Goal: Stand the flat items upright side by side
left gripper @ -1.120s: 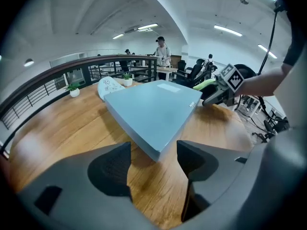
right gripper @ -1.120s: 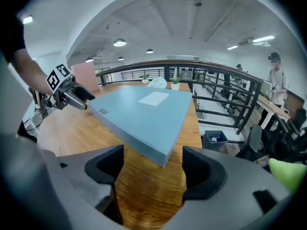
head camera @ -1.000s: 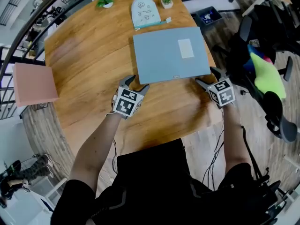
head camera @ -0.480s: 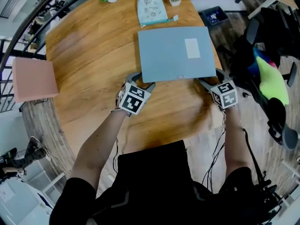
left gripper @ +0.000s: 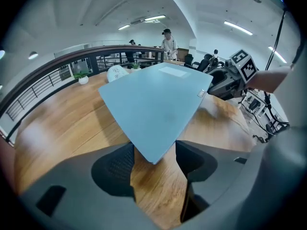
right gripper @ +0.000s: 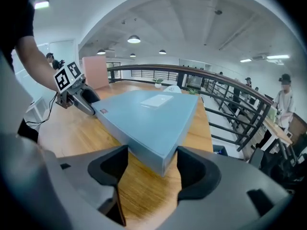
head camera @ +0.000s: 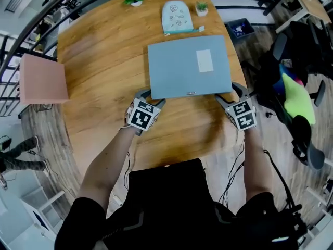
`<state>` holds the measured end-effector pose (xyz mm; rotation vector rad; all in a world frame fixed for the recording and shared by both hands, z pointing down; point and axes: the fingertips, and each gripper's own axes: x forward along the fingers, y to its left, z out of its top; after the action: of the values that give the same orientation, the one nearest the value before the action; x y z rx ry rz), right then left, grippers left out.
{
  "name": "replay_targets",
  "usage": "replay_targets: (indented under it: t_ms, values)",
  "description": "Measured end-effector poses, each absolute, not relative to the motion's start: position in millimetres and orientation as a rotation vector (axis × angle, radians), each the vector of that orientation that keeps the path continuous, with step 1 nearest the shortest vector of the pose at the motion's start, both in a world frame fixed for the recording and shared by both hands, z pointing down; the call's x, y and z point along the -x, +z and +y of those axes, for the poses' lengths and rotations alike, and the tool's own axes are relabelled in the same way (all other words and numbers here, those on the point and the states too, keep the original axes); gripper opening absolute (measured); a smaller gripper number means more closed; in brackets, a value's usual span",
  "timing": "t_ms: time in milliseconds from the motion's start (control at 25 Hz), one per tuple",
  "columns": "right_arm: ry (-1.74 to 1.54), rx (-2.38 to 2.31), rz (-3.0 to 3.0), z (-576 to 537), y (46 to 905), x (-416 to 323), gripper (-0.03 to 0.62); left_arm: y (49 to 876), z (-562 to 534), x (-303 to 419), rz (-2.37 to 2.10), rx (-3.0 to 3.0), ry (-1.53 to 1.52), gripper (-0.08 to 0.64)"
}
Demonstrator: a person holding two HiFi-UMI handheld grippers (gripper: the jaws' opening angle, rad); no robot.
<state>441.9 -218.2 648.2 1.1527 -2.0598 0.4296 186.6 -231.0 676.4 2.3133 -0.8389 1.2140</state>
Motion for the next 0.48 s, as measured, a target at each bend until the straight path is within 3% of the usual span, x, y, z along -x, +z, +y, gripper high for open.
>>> replay_targets:
  t_ms: [480]
  values:
    - [0.078, -1.020, -2.036, -237.8, 567.5, -381.0, 0.322, 683.1, -210.0, -144.1, -0.924, -2.252, 1.107, 0.263]
